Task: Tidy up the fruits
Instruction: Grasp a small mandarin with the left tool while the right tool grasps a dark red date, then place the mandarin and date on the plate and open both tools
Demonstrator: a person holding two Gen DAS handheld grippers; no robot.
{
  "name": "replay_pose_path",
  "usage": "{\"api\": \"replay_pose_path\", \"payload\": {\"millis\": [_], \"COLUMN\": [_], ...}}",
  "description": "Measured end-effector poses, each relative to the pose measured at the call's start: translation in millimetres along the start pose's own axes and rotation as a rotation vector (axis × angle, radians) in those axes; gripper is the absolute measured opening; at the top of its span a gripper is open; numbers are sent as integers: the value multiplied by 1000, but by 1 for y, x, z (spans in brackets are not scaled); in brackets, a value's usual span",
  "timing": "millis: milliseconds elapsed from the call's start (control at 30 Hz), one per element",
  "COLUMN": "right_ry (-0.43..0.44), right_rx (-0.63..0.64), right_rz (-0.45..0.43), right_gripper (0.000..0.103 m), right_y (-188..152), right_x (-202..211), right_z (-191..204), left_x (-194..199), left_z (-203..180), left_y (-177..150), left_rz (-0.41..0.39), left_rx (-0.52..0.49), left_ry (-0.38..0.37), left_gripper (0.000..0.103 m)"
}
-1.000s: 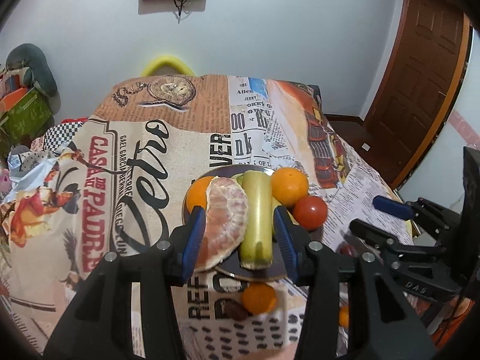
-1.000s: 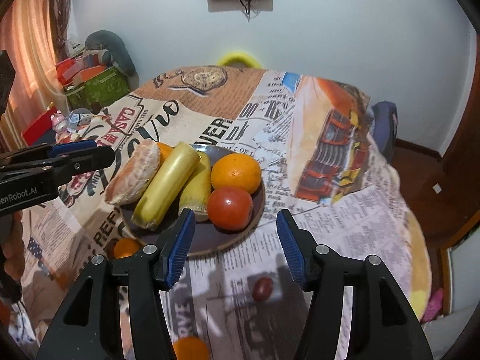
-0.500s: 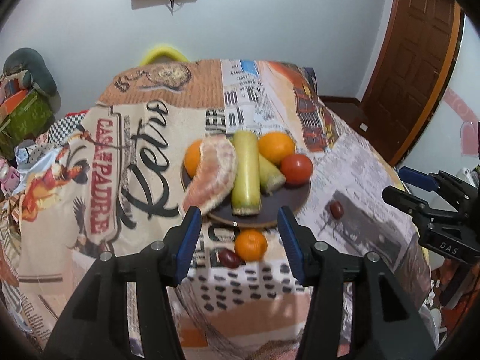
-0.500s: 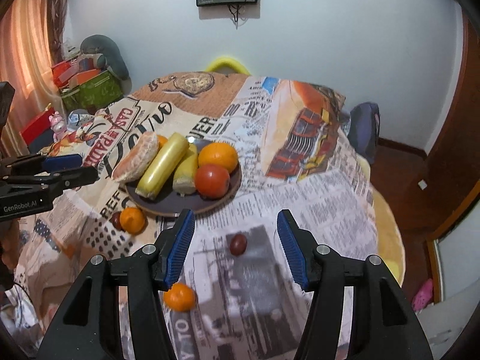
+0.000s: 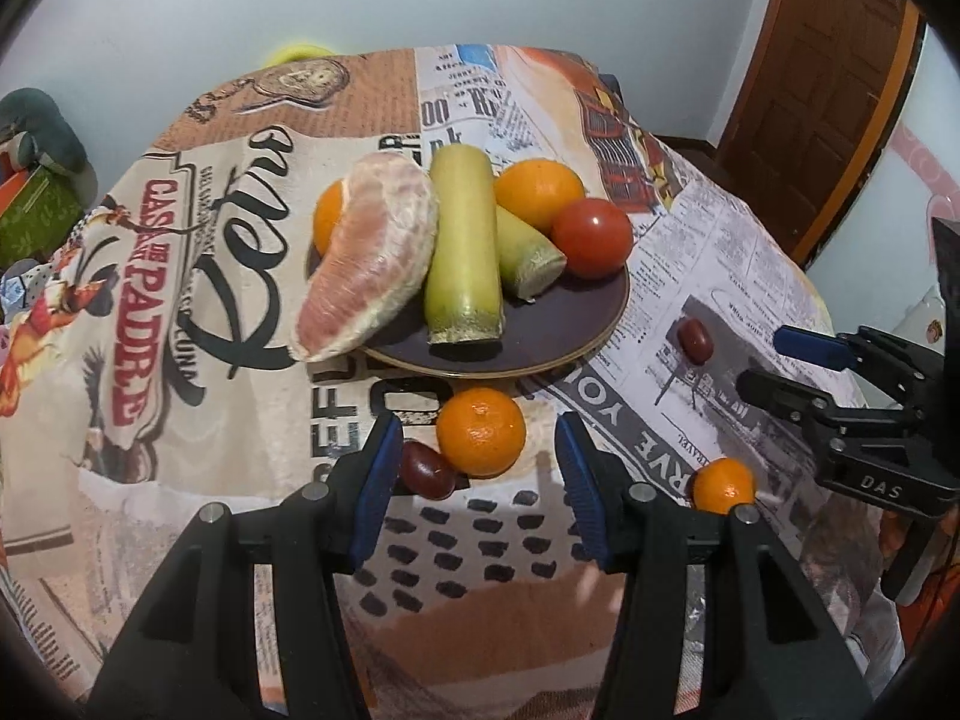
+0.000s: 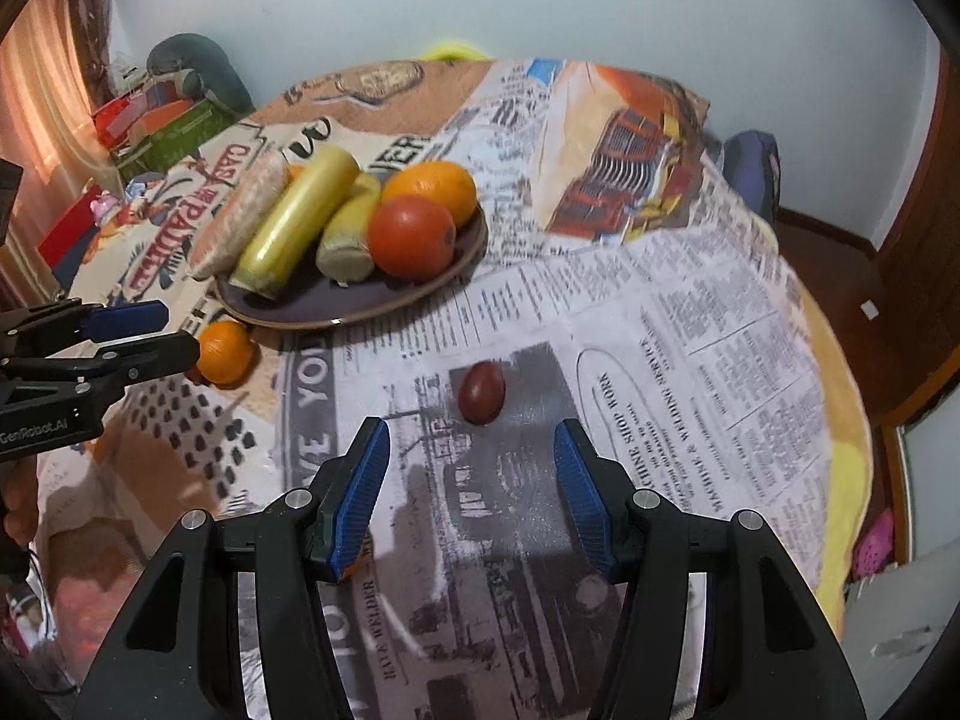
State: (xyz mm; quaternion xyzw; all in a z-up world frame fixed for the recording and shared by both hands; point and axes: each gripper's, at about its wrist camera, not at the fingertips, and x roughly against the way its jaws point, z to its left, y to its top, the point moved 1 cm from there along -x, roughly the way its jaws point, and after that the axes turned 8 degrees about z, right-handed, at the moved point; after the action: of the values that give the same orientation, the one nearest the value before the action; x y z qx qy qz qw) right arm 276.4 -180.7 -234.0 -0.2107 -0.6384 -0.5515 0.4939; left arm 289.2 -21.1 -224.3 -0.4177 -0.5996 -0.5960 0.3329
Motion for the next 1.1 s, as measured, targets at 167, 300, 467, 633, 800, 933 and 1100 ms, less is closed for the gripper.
{"api": "replay_pose_path", "payload": {"millis": [167, 300, 467, 633, 800, 933, 1100], "right_ry": [22, 36, 49, 60, 68, 79, 88], "right_rx": [-12, -20, -29, -40, -29, -25, -13], "right_rz": [14, 25, 29, 27, 7, -25, -70], "right_gripper": [40, 34, 20, 17, 16, 16, 16], "right_y": [5, 9, 12, 14, 14, 18, 28], "right_x": [-13, -24, -31, -30, -20, -7, 6], "right_z": [-5, -6, -7, -7, -3, 0, 6], "left_x": [-17, -23, -23, -20, -7, 8, 20], "left_z": [-2, -4, -1, -1, -2, -5, -10], "left_y": [1, 2, 1, 1, 2, 6, 15], "left_rz": [24, 21, 14, 10, -18, -50, -88], "left_rx": [-17, -26, -22, -20, -17, -23, -27], "left_ry": [-3, 22, 15, 8, -11, -21, -37], "left_gripper": [50, 44, 37, 37, 37, 37, 37]}}
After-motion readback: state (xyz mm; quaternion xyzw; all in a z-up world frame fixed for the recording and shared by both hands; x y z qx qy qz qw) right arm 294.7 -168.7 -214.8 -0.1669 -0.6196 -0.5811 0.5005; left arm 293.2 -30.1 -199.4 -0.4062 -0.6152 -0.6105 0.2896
